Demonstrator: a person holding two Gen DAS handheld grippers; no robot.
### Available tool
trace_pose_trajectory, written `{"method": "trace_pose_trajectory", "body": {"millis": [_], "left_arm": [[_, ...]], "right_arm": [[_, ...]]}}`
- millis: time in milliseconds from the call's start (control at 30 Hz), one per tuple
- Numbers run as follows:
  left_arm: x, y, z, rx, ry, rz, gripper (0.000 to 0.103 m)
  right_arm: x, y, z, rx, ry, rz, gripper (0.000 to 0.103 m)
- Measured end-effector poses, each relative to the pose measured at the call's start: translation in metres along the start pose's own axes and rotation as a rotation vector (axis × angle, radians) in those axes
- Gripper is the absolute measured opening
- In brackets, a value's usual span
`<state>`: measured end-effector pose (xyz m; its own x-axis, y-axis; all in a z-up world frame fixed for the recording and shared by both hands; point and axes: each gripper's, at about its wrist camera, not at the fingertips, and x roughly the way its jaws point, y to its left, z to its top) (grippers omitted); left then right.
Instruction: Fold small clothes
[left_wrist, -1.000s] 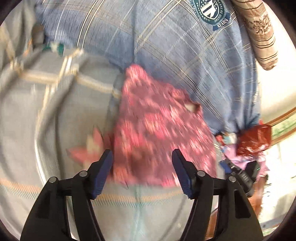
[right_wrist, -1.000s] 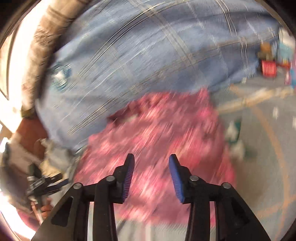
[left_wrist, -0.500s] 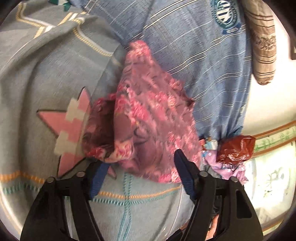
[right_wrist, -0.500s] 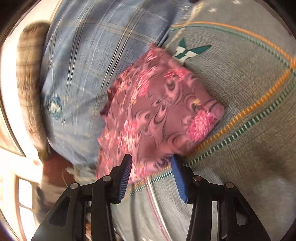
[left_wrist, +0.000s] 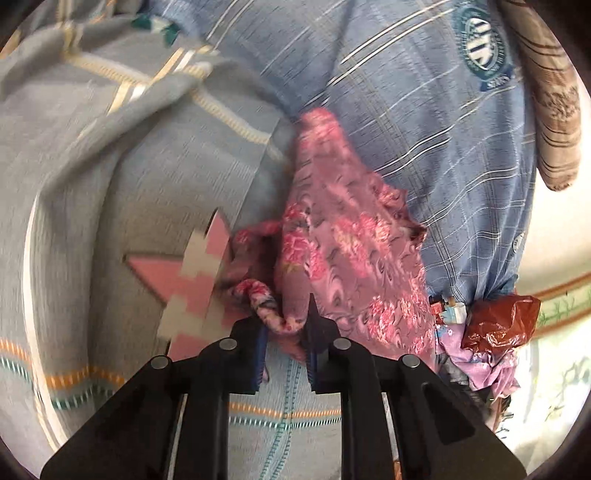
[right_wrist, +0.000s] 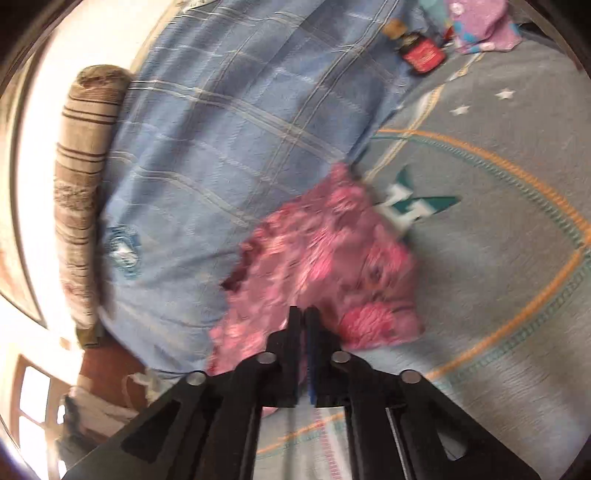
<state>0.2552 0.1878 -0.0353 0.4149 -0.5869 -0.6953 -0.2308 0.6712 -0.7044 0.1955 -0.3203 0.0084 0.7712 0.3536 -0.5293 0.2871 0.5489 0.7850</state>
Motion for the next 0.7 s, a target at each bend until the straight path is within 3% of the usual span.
{"method": "trace_pose_trajectory", "body": {"millis": [133, 200, 267, 367, 400, 433, 700], "left_arm": [[-0.013, 0.0, -0.008, 0.026, -0.033, 0.053, 0.017], [-0.026, 0.001, -0.01, 0.025, -0.081, 0.062, 0.033], [-0.038, 0.006, -0.007, -0.004, -0.145, 0.064, 0.063], [-0.043, 0.02, 0.002, -0.057, -0.16, 0.032, 0.064], [-0.04, 0.026, 0.005, -0.071, -0.147, 0.021, 0.064], [-0.037, 0.029, 0.008, -0.079, -0.132, 0.023, 0.064], [-0.031, 0.036, 0.025, -0.074, -0.119, 0.02, 0.064]], "right_arm": [[-0.004, -0.029, -0.003, 0.06, 0.009, -0.102, 0.005], [-0.01, -0.025, -0.012, 0.014, 0.013, -0.117, 0.005], [-0.013, -0.005, -0.023, -0.09, 0.034, -0.144, 0.006], [-0.001, 0.036, -0.045, -0.268, 0.103, -0.155, 0.023], [0.004, 0.048, -0.051, -0.309, 0.121, -0.154, 0.035], [0.015, 0.068, -0.065, -0.385, 0.152, -0.146, 0.042], [0.099, 0.184, -0.177, -0.849, 0.363, -0.063, 0.047]]}}
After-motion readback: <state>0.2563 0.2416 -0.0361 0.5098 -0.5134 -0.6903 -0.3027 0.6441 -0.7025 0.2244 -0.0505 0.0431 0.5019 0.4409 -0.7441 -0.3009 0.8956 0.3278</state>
